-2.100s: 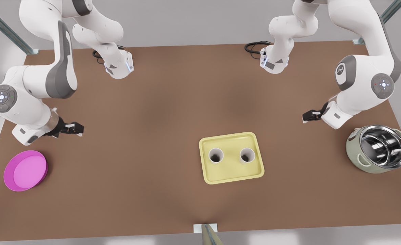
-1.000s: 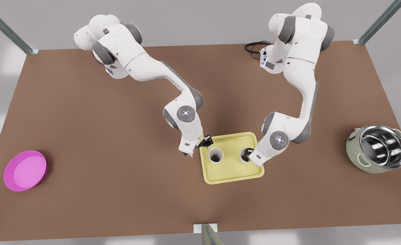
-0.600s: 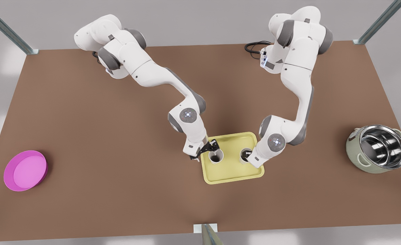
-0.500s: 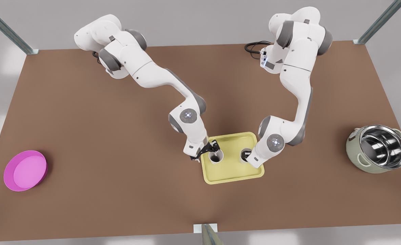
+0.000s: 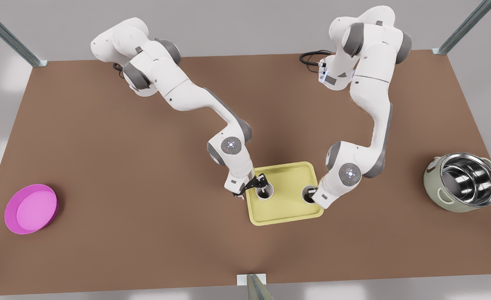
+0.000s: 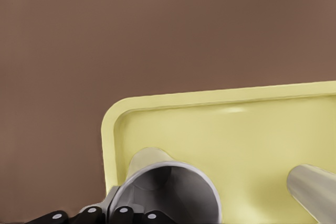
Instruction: Use the left arm to pick up the white IKEA cup from the tray and place it on the middle-left position; use the right arm to pick up the white IKEA cup from the tray and place it on the middle-right position
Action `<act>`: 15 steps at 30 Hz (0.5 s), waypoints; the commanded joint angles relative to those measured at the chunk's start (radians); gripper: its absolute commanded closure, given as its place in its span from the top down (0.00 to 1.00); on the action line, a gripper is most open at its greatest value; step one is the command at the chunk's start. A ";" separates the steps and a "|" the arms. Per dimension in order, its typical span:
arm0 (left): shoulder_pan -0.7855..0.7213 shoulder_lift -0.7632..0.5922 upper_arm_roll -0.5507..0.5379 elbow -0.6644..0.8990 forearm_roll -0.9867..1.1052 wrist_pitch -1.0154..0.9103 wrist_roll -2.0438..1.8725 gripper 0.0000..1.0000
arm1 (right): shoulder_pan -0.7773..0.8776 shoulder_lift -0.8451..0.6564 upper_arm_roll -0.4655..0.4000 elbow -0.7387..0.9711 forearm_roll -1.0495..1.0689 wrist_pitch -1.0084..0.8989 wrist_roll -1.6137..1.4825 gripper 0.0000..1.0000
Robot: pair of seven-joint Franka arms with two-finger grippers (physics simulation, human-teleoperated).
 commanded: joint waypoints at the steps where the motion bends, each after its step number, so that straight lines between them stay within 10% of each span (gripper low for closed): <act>1: 0.053 -0.026 0.002 0.013 -0.005 -0.151 0.234 0.22 | 0.000 -0.002 0.000 -0.001 0.000 0.001 0.021 1.00; 13: 0.324 -0.013 -0.003 -0.033 -0.072 -0.037 0.797 0.22 | 0.008 0.015 0.003 -0.019 0.007 -0.011 0.018 0.97; 14: 0.324 -0.010 -0.003 -0.035 -0.071 -0.030 0.797 0.22 | 0.008 0.015 0.003 -0.019 0.011 -0.011 0.023 0.61; 15: 0.324 -0.008 -0.003 -0.035 -0.072 -0.027 0.797 0.22 | 0.008 0.015 0.003 -0.019 0.011 -0.011 0.026 0.58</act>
